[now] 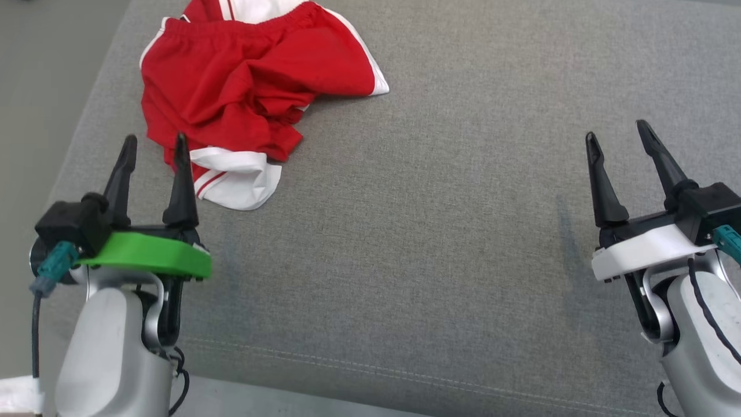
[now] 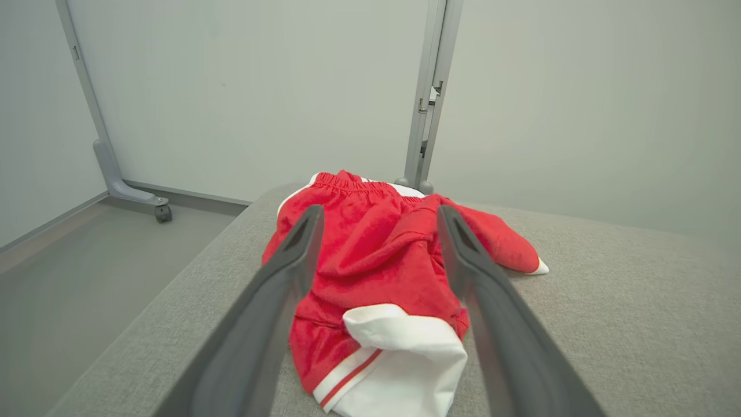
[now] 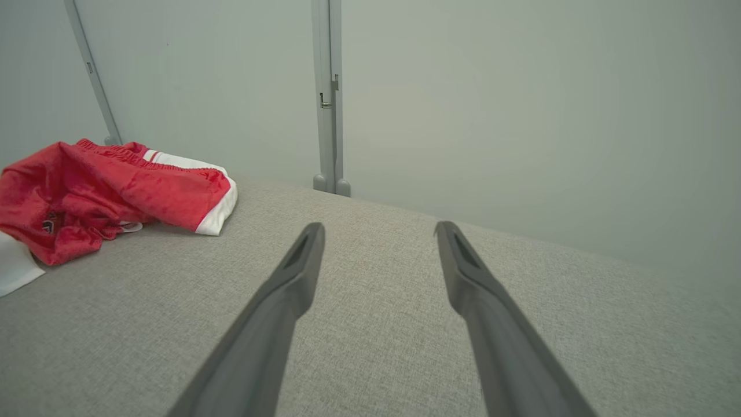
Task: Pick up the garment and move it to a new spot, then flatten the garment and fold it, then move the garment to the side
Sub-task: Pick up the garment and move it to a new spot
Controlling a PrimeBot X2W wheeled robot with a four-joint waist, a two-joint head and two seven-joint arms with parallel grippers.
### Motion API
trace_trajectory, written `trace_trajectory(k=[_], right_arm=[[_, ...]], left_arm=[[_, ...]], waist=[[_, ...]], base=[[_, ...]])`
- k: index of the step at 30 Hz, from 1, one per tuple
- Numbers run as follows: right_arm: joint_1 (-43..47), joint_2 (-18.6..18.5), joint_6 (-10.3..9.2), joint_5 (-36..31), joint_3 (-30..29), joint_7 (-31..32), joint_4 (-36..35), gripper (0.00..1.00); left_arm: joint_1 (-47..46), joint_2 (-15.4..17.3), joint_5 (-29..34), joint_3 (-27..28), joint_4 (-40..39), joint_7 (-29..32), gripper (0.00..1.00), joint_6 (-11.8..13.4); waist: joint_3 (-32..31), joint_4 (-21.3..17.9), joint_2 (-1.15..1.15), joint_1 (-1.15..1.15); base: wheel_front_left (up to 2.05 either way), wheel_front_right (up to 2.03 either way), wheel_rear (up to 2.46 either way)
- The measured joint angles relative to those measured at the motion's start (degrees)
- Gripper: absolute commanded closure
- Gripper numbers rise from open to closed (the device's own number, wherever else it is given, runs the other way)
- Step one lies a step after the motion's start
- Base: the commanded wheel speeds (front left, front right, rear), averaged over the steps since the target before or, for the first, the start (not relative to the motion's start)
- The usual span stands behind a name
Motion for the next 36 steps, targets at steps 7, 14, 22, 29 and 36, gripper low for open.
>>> trace_trajectory(k=[7, 14, 22, 29, 36], right_arm=[[-1.8, -0.3, -0.09, -0.1, -0.9, 0.0, -0.4, 0.00], [-3.4, -0.4, -0.09, -0.4, -0.9, 0.0, 0.4, 0.00], [-3.4, 0.1, -0.15, -0.4, -0.9, -0.1, 1.5, 0.00], [-3.4, 0.1, -0.15, -0.4, -0.8, -0.1, 1.9, 0.00], [-3.4, 0.6, -0.15, -0.4, -0.6, -0.2, 2.4, 0.00]], left_arm=[[-8.4, -0.2, -2.1, 0.2, 4.5, 2.1, 0.00, -0.2], [-13.6, -0.5, -3.5, -0.4, 9.4, 4.4, 0.00, -0.2], [-16.9, 0.5, -4.5, -0.6, 15.2, 5.1, 0.00, -0.2], [-19.2, 1.7, -4.4, -1.8, 18.9, 5.3, 0.00, -0.2], [-20.5, 1.6, -5.0, -3.8, 21.6, 5.3, 1.00, -0.2]], waist=[[4.7, -1.8, 0.00, 0.00], [8.1, -3.4, 0.00, 0.00], [9.0, -4.9, 0.00, 0.01], [9.1, -5.3, 0.00, 0.00], [9.1, -6.0, 0.00, 0.00]], base=[[0.00, 0.00, 0.00], [0.00, 0.00, 0.00], [0.00, 0.00, 0.00], [0.00, 0.00, 0.00], [0.00, 0.00, 0.00]])
